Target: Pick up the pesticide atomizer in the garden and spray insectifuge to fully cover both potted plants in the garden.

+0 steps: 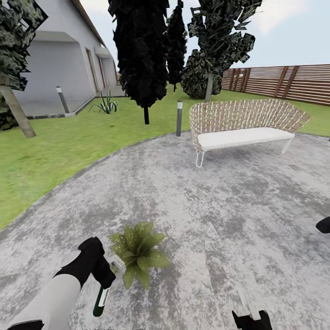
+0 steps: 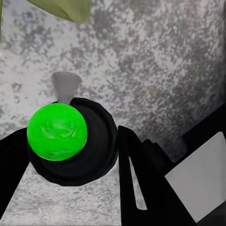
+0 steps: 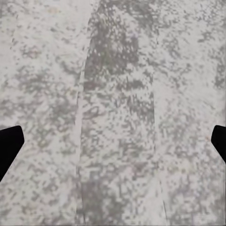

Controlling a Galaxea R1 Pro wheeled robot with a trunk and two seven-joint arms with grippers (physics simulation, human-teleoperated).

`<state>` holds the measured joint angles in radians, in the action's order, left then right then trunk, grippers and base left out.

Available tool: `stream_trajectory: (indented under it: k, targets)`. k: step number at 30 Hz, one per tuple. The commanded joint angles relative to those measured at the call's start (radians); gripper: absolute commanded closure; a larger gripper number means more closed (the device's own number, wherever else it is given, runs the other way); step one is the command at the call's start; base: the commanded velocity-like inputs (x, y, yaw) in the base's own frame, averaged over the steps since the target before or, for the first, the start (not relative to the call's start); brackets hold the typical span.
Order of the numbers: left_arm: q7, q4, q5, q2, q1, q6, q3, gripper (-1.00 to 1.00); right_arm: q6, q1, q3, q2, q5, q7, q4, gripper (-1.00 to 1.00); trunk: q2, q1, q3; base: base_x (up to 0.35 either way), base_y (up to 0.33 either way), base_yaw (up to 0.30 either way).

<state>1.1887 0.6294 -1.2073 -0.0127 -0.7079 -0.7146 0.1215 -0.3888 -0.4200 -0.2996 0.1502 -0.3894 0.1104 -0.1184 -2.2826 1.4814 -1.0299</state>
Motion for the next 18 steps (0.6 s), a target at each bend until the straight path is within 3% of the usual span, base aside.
stream_trajectory:
  k: [1, 8, 13, 18]
  targets:
    - [0.008, 0.001, -0.008, 0.001, -0.001, -0.008, 0.004, 1.0, -0.003, 0.0, -0.009, 0.0, -0.005, 0.007, 0.0, -1.0, 0.0, 0.0, -0.001, 0.005, -0.272, 0.272]
    - [0.007, 0.001, -0.008, -0.001, -0.001, -0.008, 0.004, 1.0, -0.003, 0.0, -0.009, -0.001, -0.005, 0.007, 0.0, -1.0, 0.0, 0.0, -0.001, 0.02, -0.271, 0.272]
    - [0.006, 0.001, -0.008, -0.003, 0.0, -0.008, 0.006, 1.0, -0.004, 0.0, -0.009, -0.001, -0.005, 0.008, 0.0, -1.0, 0.0, 0.0, -0.001, 0.149, -0.244, 0.272]
    - [-0.007, 0.0, -0.008, -0.008, 0.003, -0.006, 0.006, 1.0, -0.003, 0.0, -0.009, -0.001, -0.005, 0.008, 0.0, -1.0, 0.0, 0.0, -0.003, 0.114, -0.091, 0.264]
